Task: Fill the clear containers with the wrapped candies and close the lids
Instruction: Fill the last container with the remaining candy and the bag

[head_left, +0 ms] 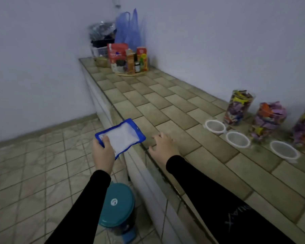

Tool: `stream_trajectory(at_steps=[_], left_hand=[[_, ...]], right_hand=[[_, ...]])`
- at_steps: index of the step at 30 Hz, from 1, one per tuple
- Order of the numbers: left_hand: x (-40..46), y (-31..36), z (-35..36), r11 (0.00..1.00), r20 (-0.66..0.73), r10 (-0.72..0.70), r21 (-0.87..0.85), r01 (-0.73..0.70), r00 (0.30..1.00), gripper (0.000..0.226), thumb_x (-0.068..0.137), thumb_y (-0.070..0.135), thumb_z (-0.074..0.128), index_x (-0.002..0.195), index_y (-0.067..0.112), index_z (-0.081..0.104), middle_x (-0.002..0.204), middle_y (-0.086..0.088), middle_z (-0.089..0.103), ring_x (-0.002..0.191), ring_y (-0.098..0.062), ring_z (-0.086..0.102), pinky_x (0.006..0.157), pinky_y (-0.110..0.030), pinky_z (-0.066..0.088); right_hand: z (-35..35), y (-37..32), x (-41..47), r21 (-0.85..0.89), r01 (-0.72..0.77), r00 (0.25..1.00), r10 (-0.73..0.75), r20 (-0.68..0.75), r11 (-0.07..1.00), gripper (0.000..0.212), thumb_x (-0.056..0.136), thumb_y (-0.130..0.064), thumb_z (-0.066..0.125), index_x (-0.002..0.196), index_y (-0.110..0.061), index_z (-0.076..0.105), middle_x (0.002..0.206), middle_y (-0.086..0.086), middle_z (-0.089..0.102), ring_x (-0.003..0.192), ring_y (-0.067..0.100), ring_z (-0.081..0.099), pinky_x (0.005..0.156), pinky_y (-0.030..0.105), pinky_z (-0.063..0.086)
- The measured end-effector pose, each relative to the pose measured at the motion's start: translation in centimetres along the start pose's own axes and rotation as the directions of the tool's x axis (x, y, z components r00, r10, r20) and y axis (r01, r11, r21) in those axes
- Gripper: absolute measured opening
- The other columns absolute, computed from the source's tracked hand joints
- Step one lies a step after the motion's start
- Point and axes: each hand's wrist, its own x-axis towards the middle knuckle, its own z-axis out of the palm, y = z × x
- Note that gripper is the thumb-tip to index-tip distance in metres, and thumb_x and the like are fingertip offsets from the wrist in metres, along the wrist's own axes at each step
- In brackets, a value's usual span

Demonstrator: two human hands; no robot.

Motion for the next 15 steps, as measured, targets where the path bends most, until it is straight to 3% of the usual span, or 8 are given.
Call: stream_trajectory(at_steps=[3,5,8,15], left_hand=[[2.1,-3.2,-4.0,0.998,-0.125,-0.05,0.022,0.053,0.991,0.025,0.101,0.032,0.042,0.101,0.009,0.051,0.084,-0.001,0.058,0.077,-0.019,0.056,0.074,-0.035,0.044],[2.9,-5.0,-5.8,0.994,-0.159,-0.086,0.058,0.096,0.984,0.023,0.101,0.031,0.042,0.098,0.009,0.049,0.08,0.001,0.055,0.072,-0.016,0.053,0.069,-0.034,0.042],[4.3,-8.0,-7.5,0.98,-0.217,-0.144,0.108,0.17,0.966,0.022,0.1,0.03,0.043,0.089,0.012,0.048,0.08,-0.004,0.055,0.076,-0.027,0.054,0.068,-0.039,0.044],[4.3,-12.1,-6.9,0.941,-0.244,-0.269,0.14,0.308,0.932,0.026,0.101,0.026,0.042,0.093,0.002,0.047,0.081,-0.008,0.053,0.079,-0.027,0.052,0.07,-0.034,0.04]], right_hand=[[3.1,-3.1,2.6,-0.023,0.066,0.997,-0.065,0.042,0.998,0.04,0.089,-0.038,0.049,0.122,-0.015,0.052,0.133,0.009,0.046,0.122,0.027,0.043,0.099,0.041,0.033],[4.2,-4.3,3.8,-0.031,0.082,0.995,-0.08,0.06,0.996,0.046,0.089,-0.034,0.048,0.131,-0.014,0.046,0.141,0.011,0.04,0.128,0.028,0.038,0.103,0.043,0.031],[5.9,-5.7,6.0,-0.061,0.093,0.989,-0.085,0.12,0.994,0.058,0.092,-0.031,0.047,0.145,-0.015,0.03,0.152,0.01,0.027,0.139,0.029,0.026,0.109,0.048,0.025],[9.1,-6.0,6.9,-0.098,0.075,0.989,-0.062,0.136,0.992,0.054,0.094,-0.025,0.043,0.144,-0.012,0.029,0.15,0.01,0.025,0.14,0.029,0.019,0.11,0.051,0.021]])
